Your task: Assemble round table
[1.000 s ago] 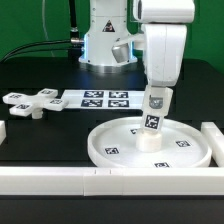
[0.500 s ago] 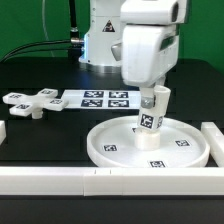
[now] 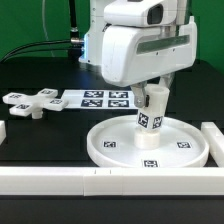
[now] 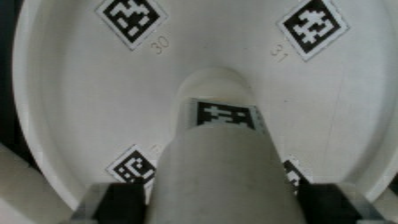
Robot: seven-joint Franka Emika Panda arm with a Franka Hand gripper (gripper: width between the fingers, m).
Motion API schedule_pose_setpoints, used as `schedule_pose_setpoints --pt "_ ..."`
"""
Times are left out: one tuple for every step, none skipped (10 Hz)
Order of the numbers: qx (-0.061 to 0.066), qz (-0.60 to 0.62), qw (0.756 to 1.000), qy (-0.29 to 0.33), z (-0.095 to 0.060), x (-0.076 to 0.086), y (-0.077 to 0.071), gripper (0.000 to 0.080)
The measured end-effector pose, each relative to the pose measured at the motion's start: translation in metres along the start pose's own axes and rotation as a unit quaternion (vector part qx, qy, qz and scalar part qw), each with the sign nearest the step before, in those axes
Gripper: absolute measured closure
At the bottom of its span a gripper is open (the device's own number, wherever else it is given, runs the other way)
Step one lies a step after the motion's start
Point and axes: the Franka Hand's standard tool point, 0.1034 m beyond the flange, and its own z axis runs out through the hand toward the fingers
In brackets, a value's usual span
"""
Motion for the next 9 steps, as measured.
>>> schedule_pose_setpoints --pt "0.001 0.043 0.999 0.002 -0.0001 0.0001 0.0002 0.0389" --pt "0.003 0.101 0.995 0.011 0.0001 -0.0012 0.0010 0.0389" --pt "0.007 0.146 0.989 0.017 0.0001 -0.0021 0.0009 0.0389" --pt "0.012 0.221 0.975 0.025 0.0002 -0.0028 0.0011 0.0389" --pt "0.018 0.295 0.955 0.028 0.0006 -0.0047 0.0007 0.0389" --pt "0.022 0.357 0.933 0.031 0.0010 -0.0051 0.0009 0.0389" --pt "0.024 0.406 0.913 0.029 0.0010 -0.0051 0.0005 0.0389" --pt "0.027 0.461 0.887 0.023 0.0013 -0.0055 -0.0016 0.0389" --pt "0.030 0.506 0.862 0.022 0.0015 -0.0050 -0.0025 0.0389"
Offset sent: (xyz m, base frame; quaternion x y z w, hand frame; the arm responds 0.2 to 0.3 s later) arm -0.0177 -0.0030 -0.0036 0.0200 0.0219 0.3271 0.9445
